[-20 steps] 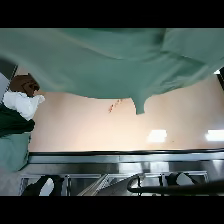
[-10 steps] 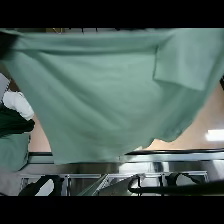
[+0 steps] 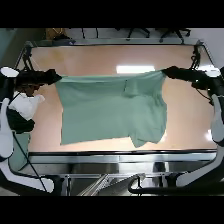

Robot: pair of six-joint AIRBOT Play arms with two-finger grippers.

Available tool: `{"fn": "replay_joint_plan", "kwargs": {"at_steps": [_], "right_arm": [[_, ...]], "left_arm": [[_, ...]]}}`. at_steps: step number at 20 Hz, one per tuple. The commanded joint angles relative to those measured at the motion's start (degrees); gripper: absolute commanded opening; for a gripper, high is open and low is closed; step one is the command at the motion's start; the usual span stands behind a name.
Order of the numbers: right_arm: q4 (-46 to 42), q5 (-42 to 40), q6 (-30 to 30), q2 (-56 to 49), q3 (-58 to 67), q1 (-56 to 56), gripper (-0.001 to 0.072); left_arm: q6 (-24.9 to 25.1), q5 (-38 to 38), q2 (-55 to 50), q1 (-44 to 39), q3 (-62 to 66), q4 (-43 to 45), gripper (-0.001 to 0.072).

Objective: Fold the shirts.

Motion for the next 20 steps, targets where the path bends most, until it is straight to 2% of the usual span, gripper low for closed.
{"fn": "replay_joint_plan", "kwargs": {"at_steps": [1, 3, 6, 13, 18, 19, 20], "right_arm": [[1.2, -1.75, -1.46, -9.35, 3.58, 0.31, 0.0015], [-3.91, -1.75, 0.39, -10.01, 3.56, 0.04, 0.0015], [-10.84, -1.7, 3.23, -10.99, 3.54, 0.24, 0.0016], [-11.43, -3.02, 3.23, -14.49, 3.54, 0.48, 0.0015], [-11.21, -2.75, 3.19, -14.25, 3.58, 1.33, 0.0017], [-11.28, -2.32, 2.95, -13.9, 3.58, 1.79, 0.0024], [-11.32, -1.66, 2.54, -13.22, 3.61, 1.92, 0.0092]], "left_arm": [[1.01, -0.42, -10.12, 0.13, 6.23, 1.07, 0.0008], [0.9, -2.8, -13.29, 0.11, 9.35, 3.32, 0.0009], [0.55, -2.12, -16.15, -0.39, 9.88, 5.79, 0.0009], [0.28, 1.05, -19.39, -1.05, 9.88, 9.99, 0.0009], [0.28, 2.27, -19.34, -1.84, 9.9, 9.77, 0.0016], [0.28, 2.05, -19.3, -2.05, 9.9, 9.75, 0.0037], [0.28, 1.46, -19.15, -2.43, 9.9, 9.77, 0.033]]}}
